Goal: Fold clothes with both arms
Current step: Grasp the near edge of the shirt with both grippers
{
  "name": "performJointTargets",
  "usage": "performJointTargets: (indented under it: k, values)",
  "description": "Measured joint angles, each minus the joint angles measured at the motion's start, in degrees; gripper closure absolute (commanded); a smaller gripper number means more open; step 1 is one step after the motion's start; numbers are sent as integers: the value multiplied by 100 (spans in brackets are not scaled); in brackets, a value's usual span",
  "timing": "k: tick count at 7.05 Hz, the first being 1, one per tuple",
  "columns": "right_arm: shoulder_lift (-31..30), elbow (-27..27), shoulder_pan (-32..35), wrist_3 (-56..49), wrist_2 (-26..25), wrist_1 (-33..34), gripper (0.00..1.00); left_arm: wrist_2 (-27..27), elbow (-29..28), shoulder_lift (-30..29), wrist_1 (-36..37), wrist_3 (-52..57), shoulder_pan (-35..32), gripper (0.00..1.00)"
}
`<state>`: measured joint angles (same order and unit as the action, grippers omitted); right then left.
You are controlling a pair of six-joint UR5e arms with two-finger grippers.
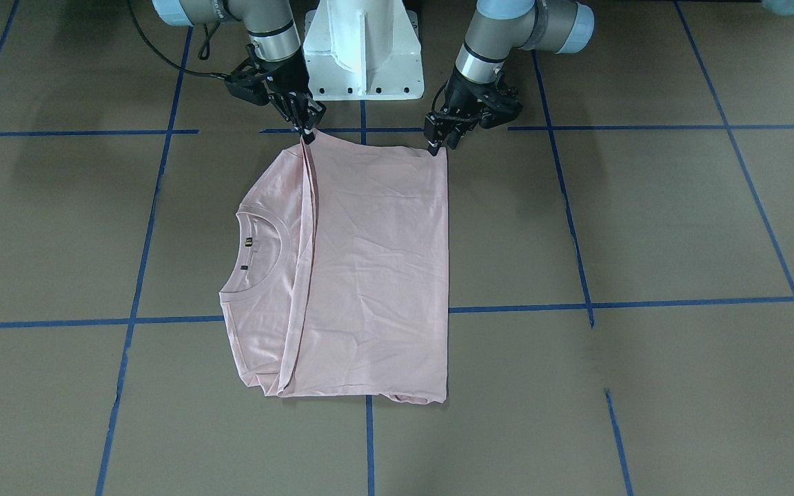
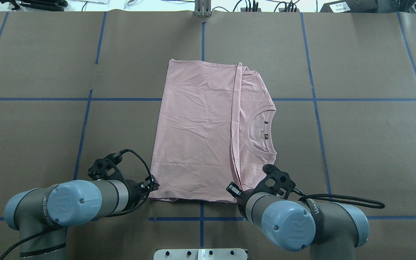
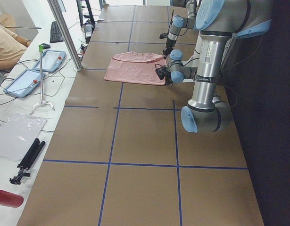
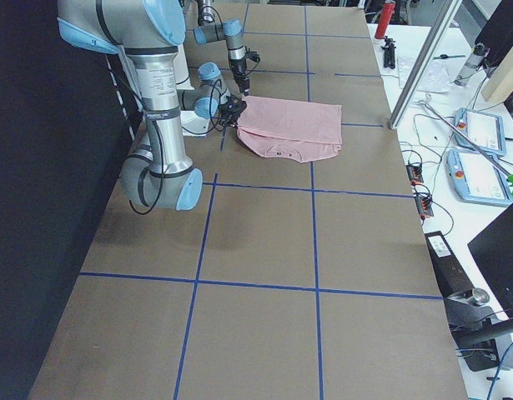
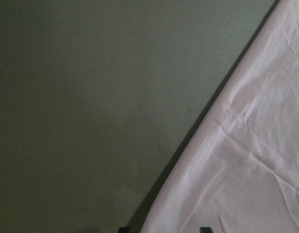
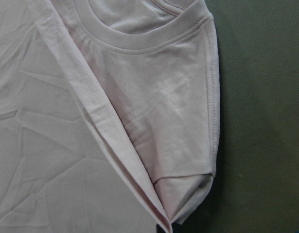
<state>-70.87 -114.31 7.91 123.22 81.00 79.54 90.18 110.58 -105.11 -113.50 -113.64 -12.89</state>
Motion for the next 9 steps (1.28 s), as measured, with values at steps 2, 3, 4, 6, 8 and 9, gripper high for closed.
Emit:
performJointTargets:
  k: [2, 3, 4, 6, 8, 9]
  values:
    - [1, -2, -6, 0, 1, 0, 100, -2, -108, -15, 3, -3, 27, 82]
    - [2, -1, -8, 0, 0, 0, 100, -6, -128, -18, 3, -32, 30, 100]
    - [3, -1, -8, 0, 1, 0, 100, -8, -130, -21, 5, -85, 32, 100]
    - [2, -2, -9, 0, 3, 0, 100, -9, -115, -45, 7, -129, 32, 100]
    - [-50, -57, -44, -4, 9, -6, 100, -11, 173, -177, 69, -234, 18, 100]
    - [-234, -292, -150, -1, 11, -7, 100, -17, 642, -190, 345, -537, 71, 100]
